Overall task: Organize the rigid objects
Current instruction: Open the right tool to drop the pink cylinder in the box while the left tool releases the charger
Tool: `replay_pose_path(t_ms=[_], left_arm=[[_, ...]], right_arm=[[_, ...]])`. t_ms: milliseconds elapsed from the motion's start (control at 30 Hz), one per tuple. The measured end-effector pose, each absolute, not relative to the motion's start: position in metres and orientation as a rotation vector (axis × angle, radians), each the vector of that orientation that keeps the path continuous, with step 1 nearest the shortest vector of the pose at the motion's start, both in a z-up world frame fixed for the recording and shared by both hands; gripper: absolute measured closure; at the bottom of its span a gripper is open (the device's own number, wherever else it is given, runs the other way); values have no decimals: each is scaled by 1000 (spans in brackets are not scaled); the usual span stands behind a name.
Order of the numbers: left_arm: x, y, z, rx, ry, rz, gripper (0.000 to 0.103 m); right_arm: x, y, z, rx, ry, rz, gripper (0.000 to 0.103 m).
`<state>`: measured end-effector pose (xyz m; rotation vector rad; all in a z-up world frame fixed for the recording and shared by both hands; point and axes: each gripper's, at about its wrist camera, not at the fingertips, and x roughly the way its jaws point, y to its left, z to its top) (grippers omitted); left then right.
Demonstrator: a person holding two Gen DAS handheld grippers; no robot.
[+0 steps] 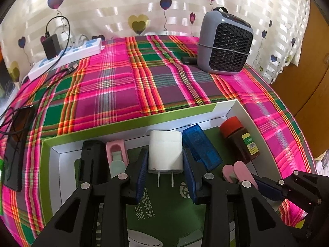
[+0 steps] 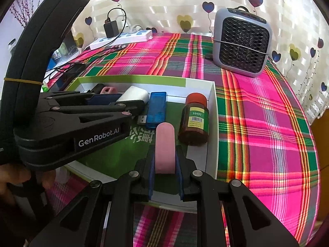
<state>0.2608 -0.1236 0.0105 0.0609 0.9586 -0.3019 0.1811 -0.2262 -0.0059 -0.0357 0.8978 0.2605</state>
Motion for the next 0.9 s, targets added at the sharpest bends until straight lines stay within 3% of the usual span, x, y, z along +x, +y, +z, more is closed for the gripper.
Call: replay_pose_path(t_ms=[433,667,900], left_arm=[[256,-122,13,63,948,-292,70],[245,-118,22,52,927,-300,70],[230,-110,32,42,903,-299,70]], right_arm=[[177,-226,-6,-24,901,257,84],[171,-227,-2,-13,889,256,72],[160,-228,2,7,872,238,68]])
